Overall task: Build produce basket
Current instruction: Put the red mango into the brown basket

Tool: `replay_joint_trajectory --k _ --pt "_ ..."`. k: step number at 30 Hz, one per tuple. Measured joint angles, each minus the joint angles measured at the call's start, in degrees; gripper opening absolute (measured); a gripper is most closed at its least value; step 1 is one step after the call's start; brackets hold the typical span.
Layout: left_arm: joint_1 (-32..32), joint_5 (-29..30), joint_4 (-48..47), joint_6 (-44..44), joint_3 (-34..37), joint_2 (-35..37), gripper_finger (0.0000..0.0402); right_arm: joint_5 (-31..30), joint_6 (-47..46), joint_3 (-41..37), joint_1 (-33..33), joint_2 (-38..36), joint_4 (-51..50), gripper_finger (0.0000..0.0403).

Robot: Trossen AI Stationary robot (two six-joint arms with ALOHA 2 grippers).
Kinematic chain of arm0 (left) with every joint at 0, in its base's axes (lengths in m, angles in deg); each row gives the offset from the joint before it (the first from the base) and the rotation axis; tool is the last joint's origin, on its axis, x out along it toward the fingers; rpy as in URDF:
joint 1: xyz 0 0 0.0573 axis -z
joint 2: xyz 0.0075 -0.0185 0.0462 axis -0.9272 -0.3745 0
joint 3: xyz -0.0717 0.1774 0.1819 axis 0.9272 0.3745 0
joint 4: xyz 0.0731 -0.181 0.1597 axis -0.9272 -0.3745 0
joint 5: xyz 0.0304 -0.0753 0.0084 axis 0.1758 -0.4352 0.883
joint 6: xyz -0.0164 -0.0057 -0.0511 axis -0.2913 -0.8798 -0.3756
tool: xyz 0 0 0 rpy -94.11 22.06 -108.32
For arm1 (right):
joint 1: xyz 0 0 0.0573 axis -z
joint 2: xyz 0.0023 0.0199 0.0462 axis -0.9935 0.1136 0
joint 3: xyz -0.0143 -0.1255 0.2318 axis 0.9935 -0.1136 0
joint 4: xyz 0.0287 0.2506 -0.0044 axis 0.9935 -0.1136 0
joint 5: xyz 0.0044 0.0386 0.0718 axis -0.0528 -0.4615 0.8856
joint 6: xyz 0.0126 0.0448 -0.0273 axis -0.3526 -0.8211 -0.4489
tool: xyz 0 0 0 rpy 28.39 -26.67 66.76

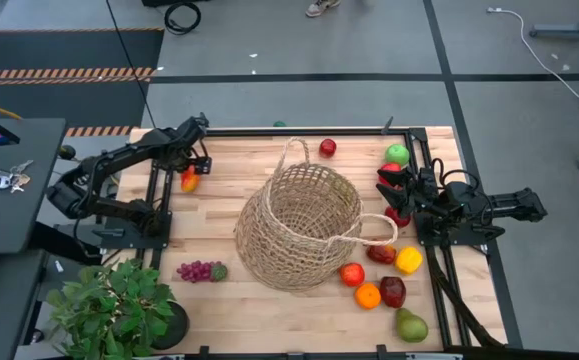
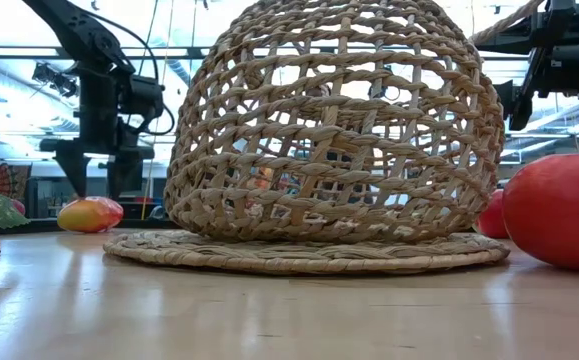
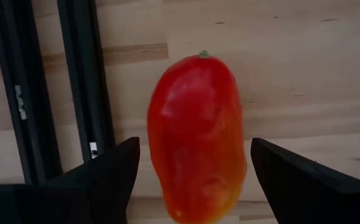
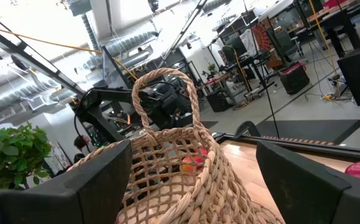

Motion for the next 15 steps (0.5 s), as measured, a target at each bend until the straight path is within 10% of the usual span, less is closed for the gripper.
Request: replay_joint_trajectory --k 15 --pt "-1.3 -6.5 7.1 -0.1 8.0 0.2 0.0316 0.0 0.0 0.0 0.0 0.0 0.0 0.0348"
